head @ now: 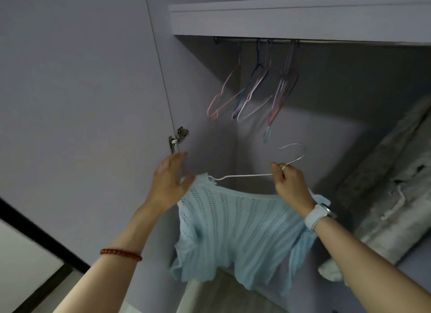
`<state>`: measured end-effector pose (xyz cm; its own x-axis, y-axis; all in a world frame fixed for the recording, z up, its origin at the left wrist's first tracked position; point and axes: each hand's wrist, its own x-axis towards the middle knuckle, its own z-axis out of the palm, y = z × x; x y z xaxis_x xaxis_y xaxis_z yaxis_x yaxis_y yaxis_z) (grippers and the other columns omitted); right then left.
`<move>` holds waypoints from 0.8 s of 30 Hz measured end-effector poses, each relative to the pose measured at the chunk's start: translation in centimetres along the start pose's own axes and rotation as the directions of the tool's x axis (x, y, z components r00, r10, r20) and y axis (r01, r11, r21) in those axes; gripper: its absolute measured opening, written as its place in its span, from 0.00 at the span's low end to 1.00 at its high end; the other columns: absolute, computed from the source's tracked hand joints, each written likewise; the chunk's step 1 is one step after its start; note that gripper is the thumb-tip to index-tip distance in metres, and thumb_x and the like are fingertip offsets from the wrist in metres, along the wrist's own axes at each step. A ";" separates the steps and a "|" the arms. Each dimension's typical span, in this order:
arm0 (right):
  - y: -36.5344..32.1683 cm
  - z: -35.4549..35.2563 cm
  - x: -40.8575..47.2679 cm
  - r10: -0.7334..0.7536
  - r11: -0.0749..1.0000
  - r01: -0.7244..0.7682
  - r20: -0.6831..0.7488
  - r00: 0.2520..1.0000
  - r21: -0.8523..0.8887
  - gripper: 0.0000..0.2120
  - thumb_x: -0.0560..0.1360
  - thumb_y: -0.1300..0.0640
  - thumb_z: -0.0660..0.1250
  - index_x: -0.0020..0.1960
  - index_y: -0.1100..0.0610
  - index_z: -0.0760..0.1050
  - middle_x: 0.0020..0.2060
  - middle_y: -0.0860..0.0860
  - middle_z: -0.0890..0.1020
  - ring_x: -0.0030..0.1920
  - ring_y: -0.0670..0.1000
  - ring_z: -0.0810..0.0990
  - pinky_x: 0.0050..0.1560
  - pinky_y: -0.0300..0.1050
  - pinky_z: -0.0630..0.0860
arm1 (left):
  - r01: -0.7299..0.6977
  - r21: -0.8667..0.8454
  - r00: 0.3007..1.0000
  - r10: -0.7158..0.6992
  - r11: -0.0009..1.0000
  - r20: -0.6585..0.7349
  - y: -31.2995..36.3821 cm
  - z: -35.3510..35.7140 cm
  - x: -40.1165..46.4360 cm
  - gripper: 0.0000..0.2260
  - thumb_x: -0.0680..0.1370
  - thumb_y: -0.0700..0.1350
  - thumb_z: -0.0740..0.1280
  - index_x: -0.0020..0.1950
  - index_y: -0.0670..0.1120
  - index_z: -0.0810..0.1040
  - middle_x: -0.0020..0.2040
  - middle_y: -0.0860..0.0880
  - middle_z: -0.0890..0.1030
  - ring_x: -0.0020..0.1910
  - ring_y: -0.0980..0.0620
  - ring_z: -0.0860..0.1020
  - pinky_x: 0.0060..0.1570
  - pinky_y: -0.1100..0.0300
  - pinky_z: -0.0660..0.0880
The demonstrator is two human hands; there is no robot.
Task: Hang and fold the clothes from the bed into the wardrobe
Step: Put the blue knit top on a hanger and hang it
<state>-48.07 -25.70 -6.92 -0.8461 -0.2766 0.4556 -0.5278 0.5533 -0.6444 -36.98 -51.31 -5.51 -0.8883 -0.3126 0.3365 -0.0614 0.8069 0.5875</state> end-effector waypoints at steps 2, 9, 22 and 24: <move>0.1 0.4 -0.3 -0.024 1.000 0.024 0.009 1.000 0.002 0.24 0.73 0.43 0.48 0.30 0.61 0.66 0.26 0.54 0.68 0.29 0.53 0.65 0.35 0.41 0.54 | -0.073 0.215 0.982 0.033 0.974 0.185 0.8 0.1 0.4 0.16 0.78 0.54 0.61 0.61 0.49 0.79 0.58 0.48 0.79 0.58 0.48 0.76 0.57 0.58 0.68; 0.2 0.1 -0.6 -0.016 0.999 0.019 0.073 0.997 -0.041 0.19 0.74 0.50 0.51 0.30 0.60 0.64 0.27 0.55 0.68 0.31 0.54 0.66 0.35 0.43 0.54 | 0.139 -0.104 0.977 -0.119 0.985 0.179 1.3 1.1 0.0 0.08 0.78 0.43 0.66 0.44 0.43 0.83 0.43 0.42 0.83 0.41 0.45 0.78 0.44 0.57 0.72; -0.9 0.9 -0.5 -0.003 0.997 0.014 0.148 0.989 -0.071 0.24 0.80 0.59 0.58 0.27 0.53 0.56 0.24 0.48 0.62 0.32 0.54 0.66 0.36 0.43 0.55 | -0.004 -0.141 0.981 0.031 0.990 0.191 3.3 2.2 -0.5 0.07 0.77 0.44 0.66 0.52 0.47 0.83 0.47 0.53 0.83 0.47 0.52 0.80 0.54 0.56 0.75; -1.0 1.1 -0.6 -0.011 0.998 0.020 0.140 0.990 -0.061 0.22 0.79 0.59 0.59 0.27 0.56 0.60 0.25 0.51 0.65 0.32 0.54 0.67 0.37 0.43 0.57 | -0.007 -0.042 0.954 0.019 0.999 0.300 2.4 2.3 -1.1 0.12 0.79 0.47 0.64 0.60 0.48 0.80 0.54 0.54 0.82 0.53 0.53 0.79 0.58 0.57 0.73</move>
<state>-47.13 -26.92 -7.23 -0.8422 -0.3900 0.3723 -0.5390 0.5949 -0.5963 -37.20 -47.86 -6.17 -0.9848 -0.1328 0.1117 -0.0363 0.7871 0.6157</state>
